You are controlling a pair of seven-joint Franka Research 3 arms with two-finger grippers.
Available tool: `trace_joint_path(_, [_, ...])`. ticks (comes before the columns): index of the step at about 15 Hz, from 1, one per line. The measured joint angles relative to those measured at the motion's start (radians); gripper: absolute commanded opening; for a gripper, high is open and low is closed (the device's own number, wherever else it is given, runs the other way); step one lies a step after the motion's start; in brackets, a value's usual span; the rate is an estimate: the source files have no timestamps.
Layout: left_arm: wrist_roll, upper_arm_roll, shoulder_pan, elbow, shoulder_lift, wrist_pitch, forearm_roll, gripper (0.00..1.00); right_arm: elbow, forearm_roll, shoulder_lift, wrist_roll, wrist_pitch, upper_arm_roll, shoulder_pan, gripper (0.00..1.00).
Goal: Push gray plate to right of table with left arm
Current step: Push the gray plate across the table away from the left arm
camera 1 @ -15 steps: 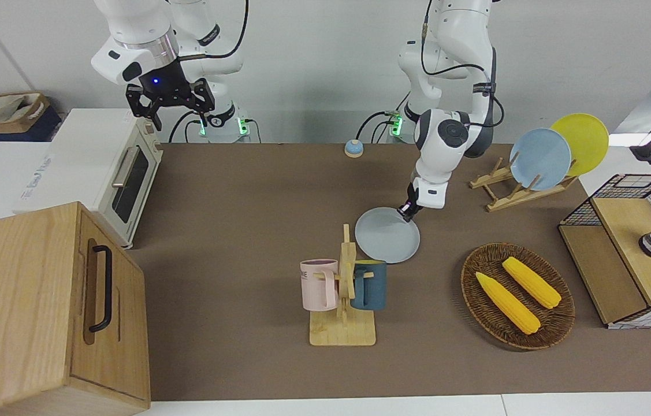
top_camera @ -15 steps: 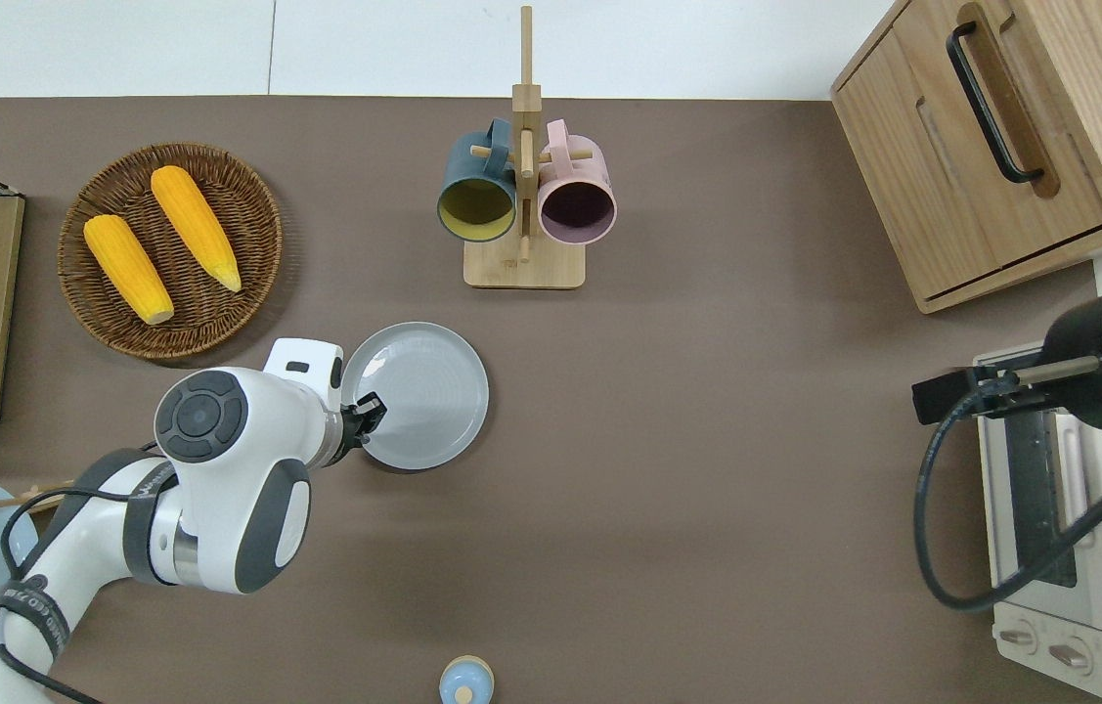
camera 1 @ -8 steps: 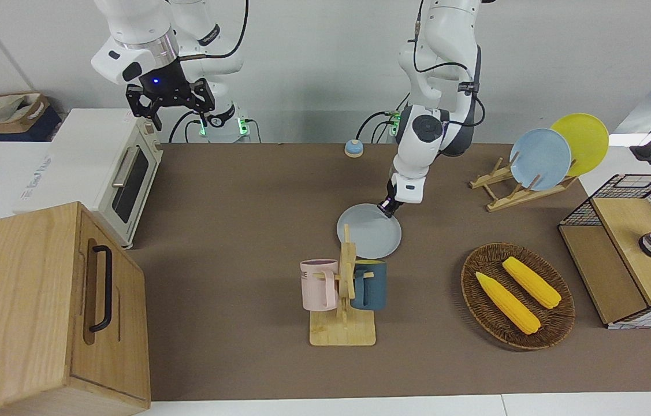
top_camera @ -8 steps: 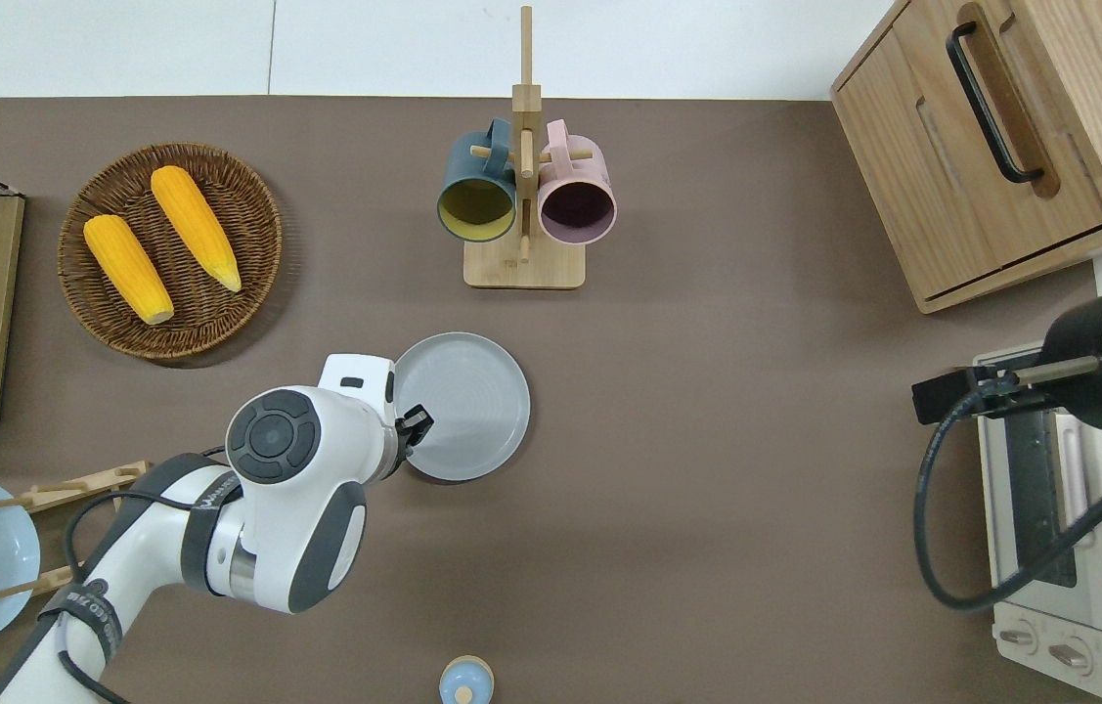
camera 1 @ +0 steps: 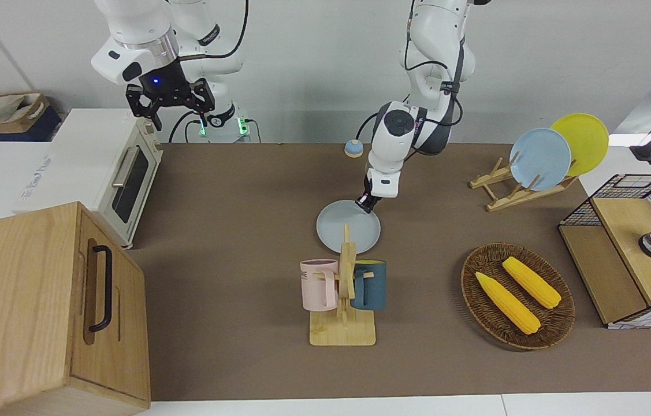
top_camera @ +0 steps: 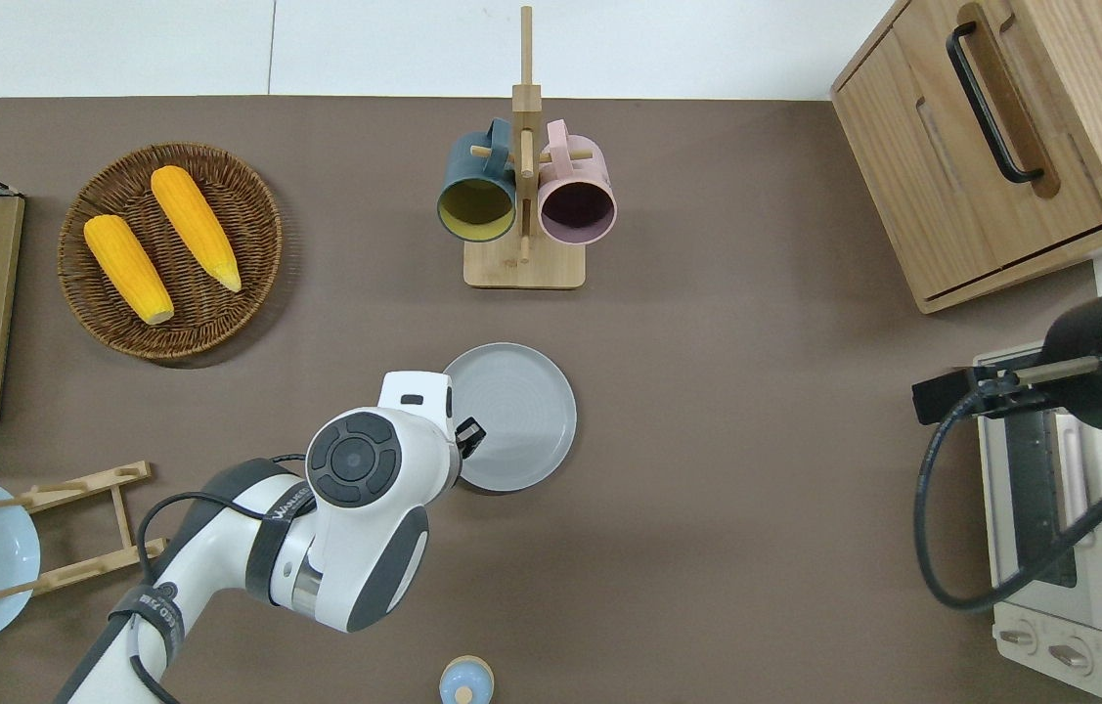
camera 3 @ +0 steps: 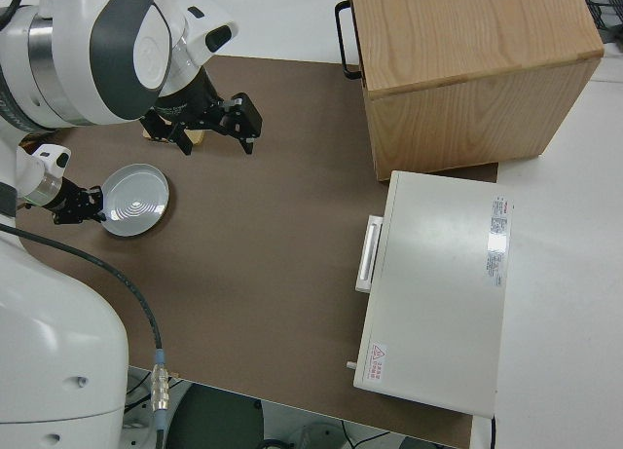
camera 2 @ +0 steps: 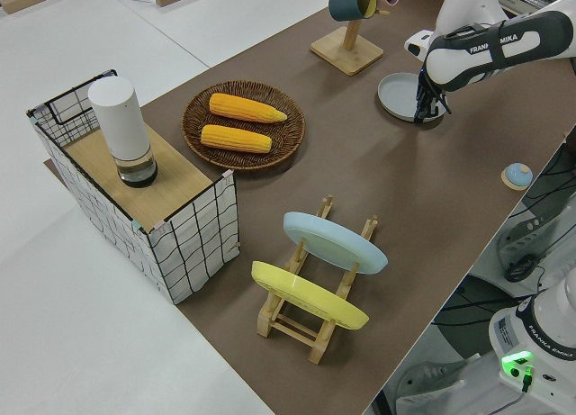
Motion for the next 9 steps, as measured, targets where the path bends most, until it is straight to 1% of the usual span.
trace_joint_path(4, [-0.084, -0.011, -0.04, 0.039, 0.031, 0.0, 0.0, 0.0, 0.0, 0.0, 0.0, 0.0, 0.0, 0.0, 0.0, 0.983])
trace_joint_path(9, [-0.157, -0.013, -0.09, 0.075, 0.059, 0.0, 0.0, 0.0, 0.0, 0.0, 0.0, 0.0, 0.0, 0.0, 0.0, 0.983])
